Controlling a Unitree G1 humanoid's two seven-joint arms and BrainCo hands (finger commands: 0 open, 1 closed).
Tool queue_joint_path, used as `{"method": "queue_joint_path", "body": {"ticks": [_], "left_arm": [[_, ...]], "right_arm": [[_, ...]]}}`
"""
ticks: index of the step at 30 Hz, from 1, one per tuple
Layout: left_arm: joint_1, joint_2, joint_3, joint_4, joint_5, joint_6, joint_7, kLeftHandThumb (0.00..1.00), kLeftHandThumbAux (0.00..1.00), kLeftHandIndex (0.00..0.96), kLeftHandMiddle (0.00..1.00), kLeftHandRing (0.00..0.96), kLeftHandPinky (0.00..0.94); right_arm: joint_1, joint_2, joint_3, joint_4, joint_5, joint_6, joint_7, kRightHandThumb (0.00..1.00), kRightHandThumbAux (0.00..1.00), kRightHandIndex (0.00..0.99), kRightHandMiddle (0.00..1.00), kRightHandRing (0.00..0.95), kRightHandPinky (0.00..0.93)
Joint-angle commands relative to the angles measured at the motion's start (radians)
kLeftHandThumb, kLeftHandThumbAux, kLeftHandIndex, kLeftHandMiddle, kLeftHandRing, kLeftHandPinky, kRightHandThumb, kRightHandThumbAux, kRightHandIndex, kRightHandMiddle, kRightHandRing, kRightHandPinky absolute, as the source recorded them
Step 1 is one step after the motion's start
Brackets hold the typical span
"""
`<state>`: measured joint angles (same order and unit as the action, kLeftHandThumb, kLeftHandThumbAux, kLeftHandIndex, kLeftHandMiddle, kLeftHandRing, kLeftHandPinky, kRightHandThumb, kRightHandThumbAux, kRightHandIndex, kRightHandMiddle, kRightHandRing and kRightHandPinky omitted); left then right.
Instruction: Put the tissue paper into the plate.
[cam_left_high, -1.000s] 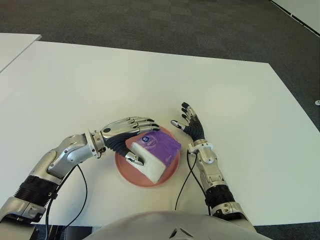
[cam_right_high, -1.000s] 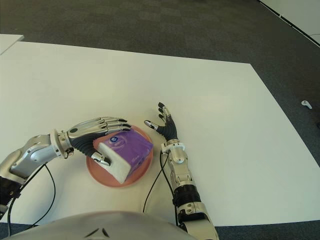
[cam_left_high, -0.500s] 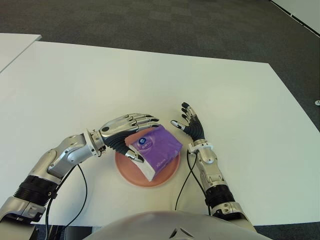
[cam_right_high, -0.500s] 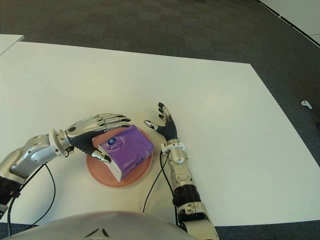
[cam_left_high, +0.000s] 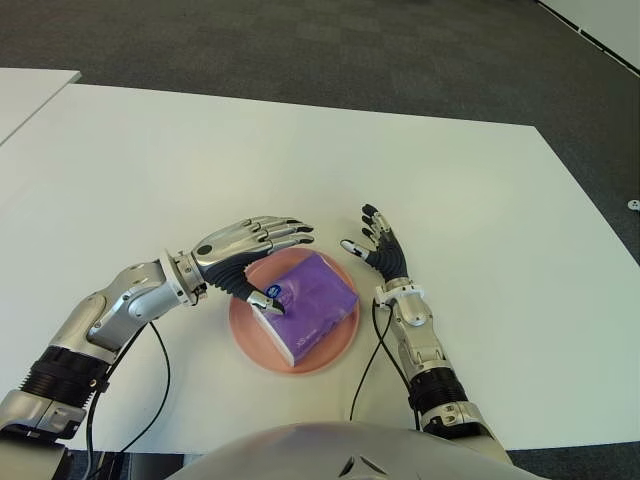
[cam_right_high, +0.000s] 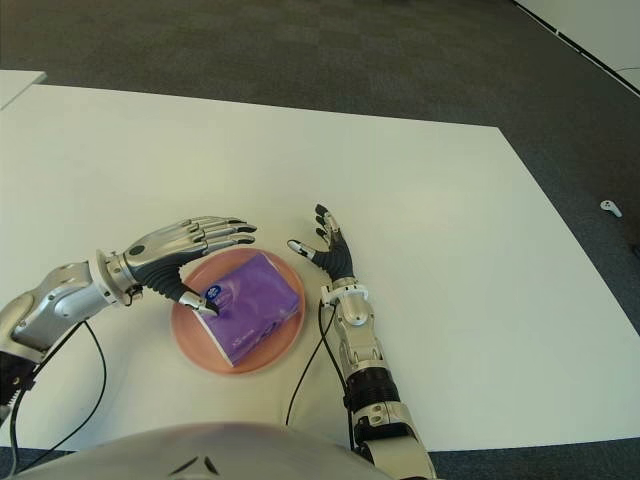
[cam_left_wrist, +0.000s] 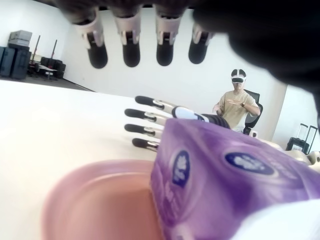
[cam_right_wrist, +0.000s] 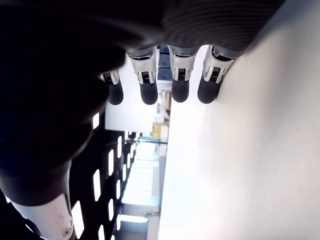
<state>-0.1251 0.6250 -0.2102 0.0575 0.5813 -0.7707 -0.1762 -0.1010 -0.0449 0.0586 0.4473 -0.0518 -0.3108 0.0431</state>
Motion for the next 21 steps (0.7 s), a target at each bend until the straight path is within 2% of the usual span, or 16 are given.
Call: {"method": "queue_joint_path", "body": {"ticks": [1,5,10,13,16,18,21], "left_arm": [[-0.033,0.012,0.023,0.008,-0.024,-0.003,0.002,0.272,0.326,0.000,0.000,0.000,0.000],[-0.034,0.010,0.038,0.003,-0.037,-0.009,0.016,0.307,0.339,0.000,0.000,0.000,0.000],[-0.056,0.029,0.071,-0.008,-0.095,0.008,-0.014,0.299,0.332,0.000,0.000,0.000,0.000],[-0.103,0.084,0.146,-0.050,-0.262,0.076,-0.085,0.281,0.339,0.000,0.000,0.000,0.007],[-0.105,0.093,0.176,-0.074,-0.328,0.113,-0.119,0.266,0.360,0.000,0.000,0.000,0.015],[-0.077,0.061,0.188,-0.087,-0.382,0.140,-0.116,0.256,0.379,0.000,0.000,0.000,0.017],[-0.070,-0.024,0.219,-0.056,-0.547,0.169,-0.094,0.235,0.428,0.000,0.000,0.000,0.008]], "right_arm": [[0.051,-0.001,0.000,0.099,0.001,0.057,0.016,0.000,0.751,0.000,0.000,0.000,0.000],[0.044,-0.002,-0.001,0.124,0.003,0.031,0.022,0.000,0.748,0.000,0.000,0.000,0.000],[0.038,-0.002,-0.002,0.147,0.002,0.009,0.022,0.000,0.728,0.000,0.000,0.000,0.000],[0.038,0.001,-0.003,0.149,0.000,0.015,0.015,0.000,0.721,0.000,0.000,0.000,0.000],[0.038,0.002,-0.003,0.150,0.000,0.016,0.013,0.000,0.718,0.000,0.000,0.000,0.000],[0.040,0.003,-0.003,0.147,-0.001,0.018,0.012,0.000,0.717,0.000,0.000,0.000,0.000],[0.044,0.005,-0.001,0.143,-0.004,0.018,0.007,0.000,0.724,0.000,0.000,0.000,0.000]]}}
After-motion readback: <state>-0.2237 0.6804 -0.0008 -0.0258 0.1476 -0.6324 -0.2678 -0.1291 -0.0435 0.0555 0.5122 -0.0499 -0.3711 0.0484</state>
